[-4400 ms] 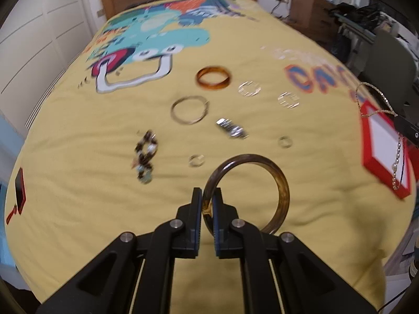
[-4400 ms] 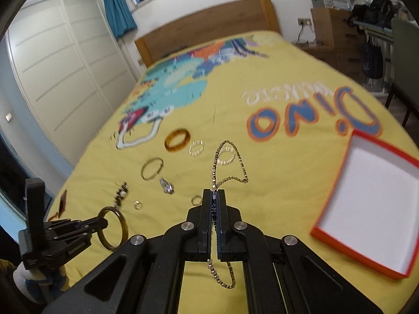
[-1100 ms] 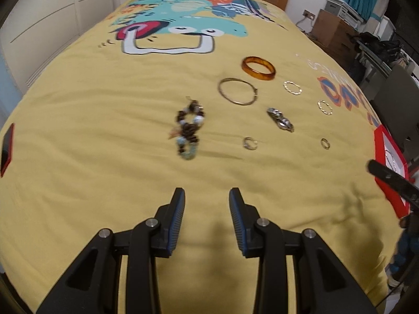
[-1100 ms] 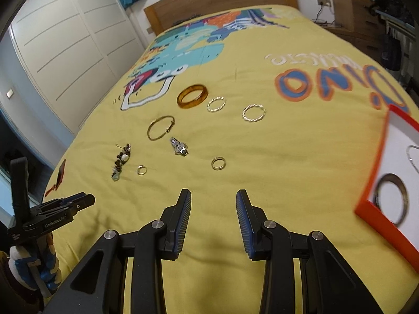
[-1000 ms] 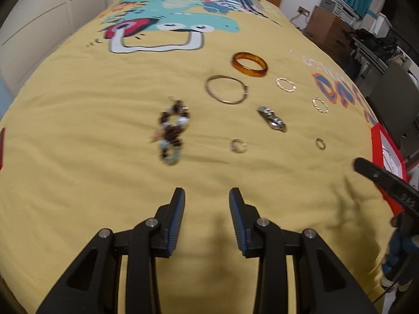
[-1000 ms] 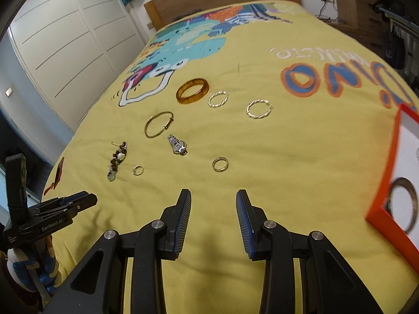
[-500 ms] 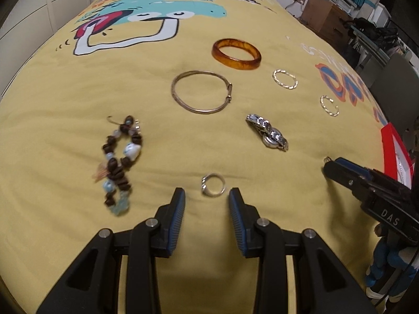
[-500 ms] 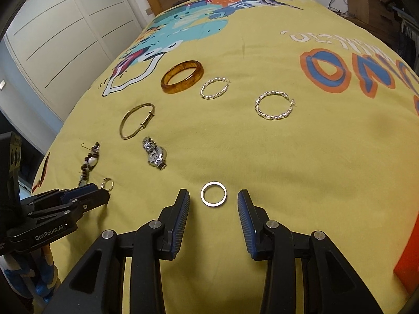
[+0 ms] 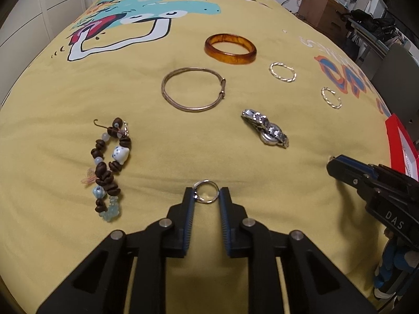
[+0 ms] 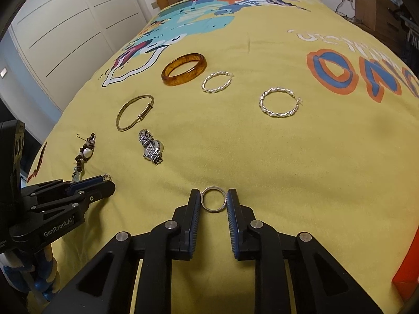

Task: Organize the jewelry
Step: 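Grasp the small silver ring with the right tool, then carry the silver ring into the red box and open the right tool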

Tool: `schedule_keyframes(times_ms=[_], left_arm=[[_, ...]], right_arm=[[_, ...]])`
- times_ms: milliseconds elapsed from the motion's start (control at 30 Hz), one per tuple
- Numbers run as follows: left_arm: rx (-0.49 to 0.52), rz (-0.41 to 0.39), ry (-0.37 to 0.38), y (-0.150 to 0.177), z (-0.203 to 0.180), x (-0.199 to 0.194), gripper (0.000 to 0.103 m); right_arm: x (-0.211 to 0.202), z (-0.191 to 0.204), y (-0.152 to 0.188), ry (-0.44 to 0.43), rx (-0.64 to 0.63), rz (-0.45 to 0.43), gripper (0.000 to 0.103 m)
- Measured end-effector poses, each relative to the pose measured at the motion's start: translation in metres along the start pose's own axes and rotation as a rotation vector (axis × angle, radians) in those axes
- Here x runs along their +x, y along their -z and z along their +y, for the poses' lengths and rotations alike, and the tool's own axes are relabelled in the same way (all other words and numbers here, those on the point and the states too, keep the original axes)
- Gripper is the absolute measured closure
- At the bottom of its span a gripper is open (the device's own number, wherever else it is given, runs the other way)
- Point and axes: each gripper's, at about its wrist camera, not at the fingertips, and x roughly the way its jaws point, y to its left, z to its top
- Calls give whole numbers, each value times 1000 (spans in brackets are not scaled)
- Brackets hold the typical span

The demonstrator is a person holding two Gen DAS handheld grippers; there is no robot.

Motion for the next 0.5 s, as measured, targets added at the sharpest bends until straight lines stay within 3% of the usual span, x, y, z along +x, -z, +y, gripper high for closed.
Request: schedule_keyframes(times_ms=[500], left_arm=[[16, -62, 17, 7, -17, -54, 85]], right_arm=[[-76, 5, 12, -11, 8, -107, 83]])
